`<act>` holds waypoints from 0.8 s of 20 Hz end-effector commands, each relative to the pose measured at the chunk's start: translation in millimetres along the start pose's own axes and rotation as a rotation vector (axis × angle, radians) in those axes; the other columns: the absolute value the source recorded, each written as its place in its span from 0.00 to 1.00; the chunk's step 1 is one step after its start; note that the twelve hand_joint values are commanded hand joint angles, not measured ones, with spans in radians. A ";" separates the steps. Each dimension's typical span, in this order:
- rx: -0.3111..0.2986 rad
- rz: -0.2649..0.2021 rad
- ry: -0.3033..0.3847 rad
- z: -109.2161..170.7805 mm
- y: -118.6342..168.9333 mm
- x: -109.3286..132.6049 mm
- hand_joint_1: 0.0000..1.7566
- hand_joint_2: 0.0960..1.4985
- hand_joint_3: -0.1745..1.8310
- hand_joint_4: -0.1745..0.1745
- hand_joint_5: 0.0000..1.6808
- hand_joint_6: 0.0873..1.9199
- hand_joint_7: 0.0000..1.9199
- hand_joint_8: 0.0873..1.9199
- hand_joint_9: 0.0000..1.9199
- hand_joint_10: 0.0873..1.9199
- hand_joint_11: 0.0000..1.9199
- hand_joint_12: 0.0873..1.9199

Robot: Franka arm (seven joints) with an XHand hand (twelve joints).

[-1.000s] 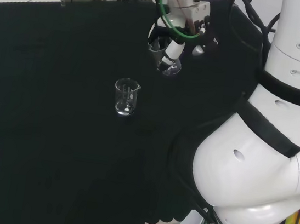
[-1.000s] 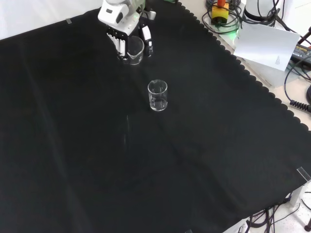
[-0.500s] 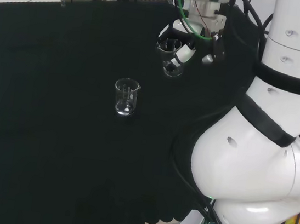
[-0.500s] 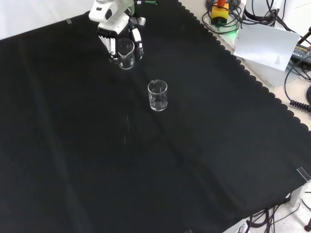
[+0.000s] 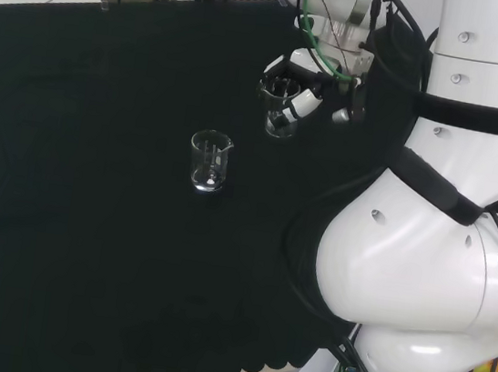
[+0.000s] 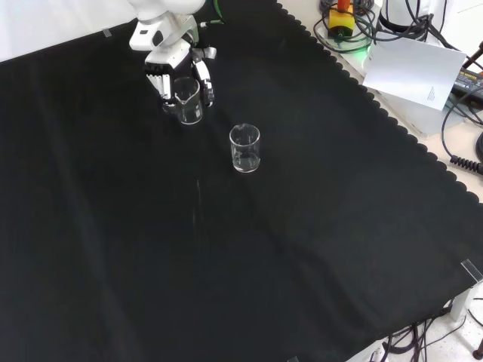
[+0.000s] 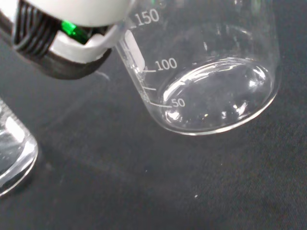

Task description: Place the beaker back on the table.

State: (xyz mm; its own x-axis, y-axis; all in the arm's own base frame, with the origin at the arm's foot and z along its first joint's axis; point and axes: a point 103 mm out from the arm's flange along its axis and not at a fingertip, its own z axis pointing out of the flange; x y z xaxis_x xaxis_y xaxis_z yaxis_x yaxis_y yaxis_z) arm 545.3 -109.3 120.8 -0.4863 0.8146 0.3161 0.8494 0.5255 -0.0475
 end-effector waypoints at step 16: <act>-0.018 -0.061 0.013 37.6 23.6 -19.1 0.64 0.45 0.36 0.96 0.74 0.33 0.83 0.25 0.96 0.00 0.88 0.20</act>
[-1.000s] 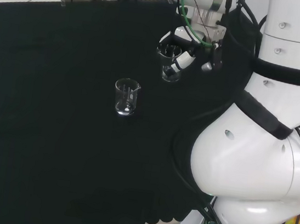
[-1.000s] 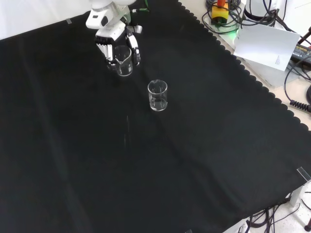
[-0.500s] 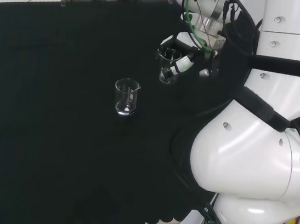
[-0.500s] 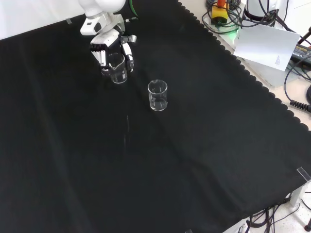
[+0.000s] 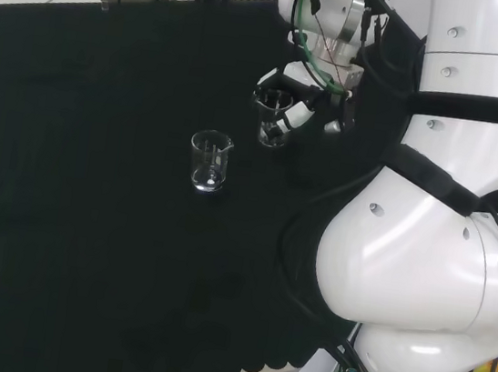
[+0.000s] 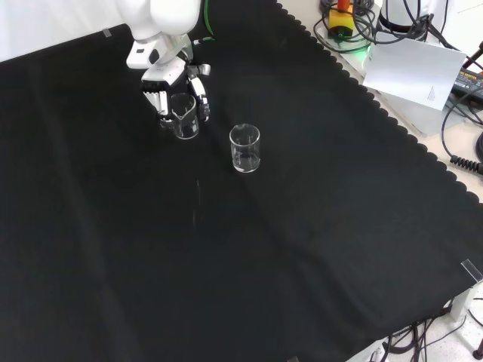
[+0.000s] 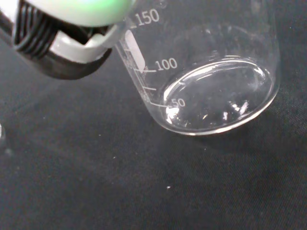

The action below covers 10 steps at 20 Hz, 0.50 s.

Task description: Place the beaker back on the table.

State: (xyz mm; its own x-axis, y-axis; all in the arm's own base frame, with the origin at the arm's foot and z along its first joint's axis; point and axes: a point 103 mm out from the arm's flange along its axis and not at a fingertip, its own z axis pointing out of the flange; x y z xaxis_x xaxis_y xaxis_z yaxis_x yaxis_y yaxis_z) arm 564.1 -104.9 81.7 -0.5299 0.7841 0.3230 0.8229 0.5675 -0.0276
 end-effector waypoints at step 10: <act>0.038 0.003 0.038 7.0 -0.3 -8.5 0.62 0.62 0.18 0.82 0.65 0.41 0.71 0.28 0.86 0.00 0.82 0.23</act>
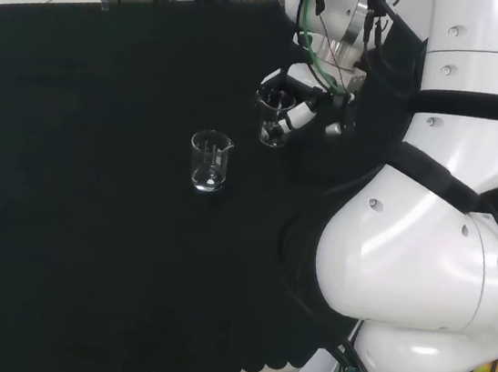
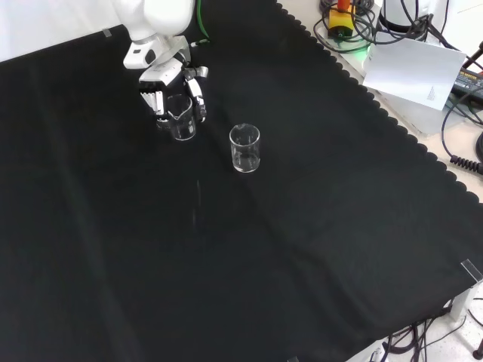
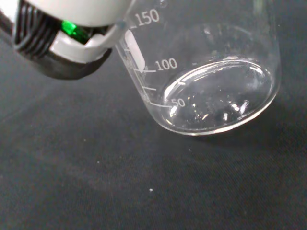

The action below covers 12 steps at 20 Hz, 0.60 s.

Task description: Place the beaker back on the table.

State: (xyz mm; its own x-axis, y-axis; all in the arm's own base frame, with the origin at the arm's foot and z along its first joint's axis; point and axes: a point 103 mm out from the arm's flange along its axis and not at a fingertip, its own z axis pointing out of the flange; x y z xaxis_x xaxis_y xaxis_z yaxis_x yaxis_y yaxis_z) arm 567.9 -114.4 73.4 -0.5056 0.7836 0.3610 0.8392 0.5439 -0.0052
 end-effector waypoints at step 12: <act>0.228 0.037 -0.101 -1.1 4.4 20.3 0.49 0.56 0.09 0.41 0.27 0.35 0.25 0.36 0.52 0.00 0.28 0.62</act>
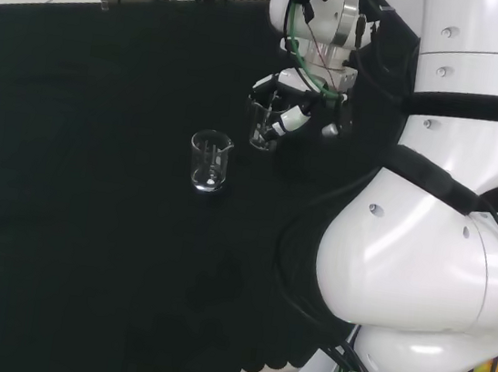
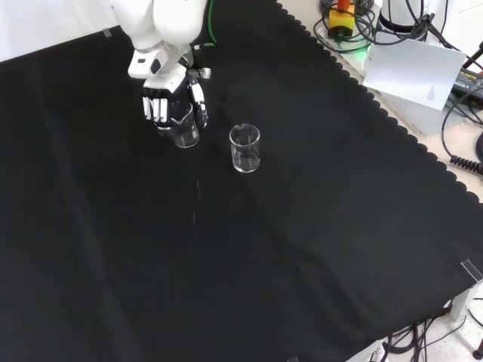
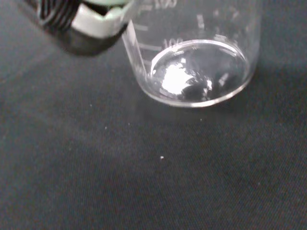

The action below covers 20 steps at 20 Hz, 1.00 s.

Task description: Place the beaker back on the table.

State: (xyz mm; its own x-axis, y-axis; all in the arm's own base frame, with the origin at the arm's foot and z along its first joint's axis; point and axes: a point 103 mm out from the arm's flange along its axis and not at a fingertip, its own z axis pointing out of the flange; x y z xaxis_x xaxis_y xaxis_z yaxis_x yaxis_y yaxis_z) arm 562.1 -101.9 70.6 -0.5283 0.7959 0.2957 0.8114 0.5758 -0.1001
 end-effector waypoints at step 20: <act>0.071 0.165 -0.113 -126.7 -40.2 84.0 0.42 0.51 0.08 0.38 0.20 0.07 0.06 0.34 0.32 0.00 0.07 0.72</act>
State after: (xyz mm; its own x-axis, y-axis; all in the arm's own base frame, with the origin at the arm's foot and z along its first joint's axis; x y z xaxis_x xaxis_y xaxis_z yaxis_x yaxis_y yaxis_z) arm 550.9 -86.9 146.6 -0.4598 0.8665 0.1943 0.8283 0.4974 -0.2579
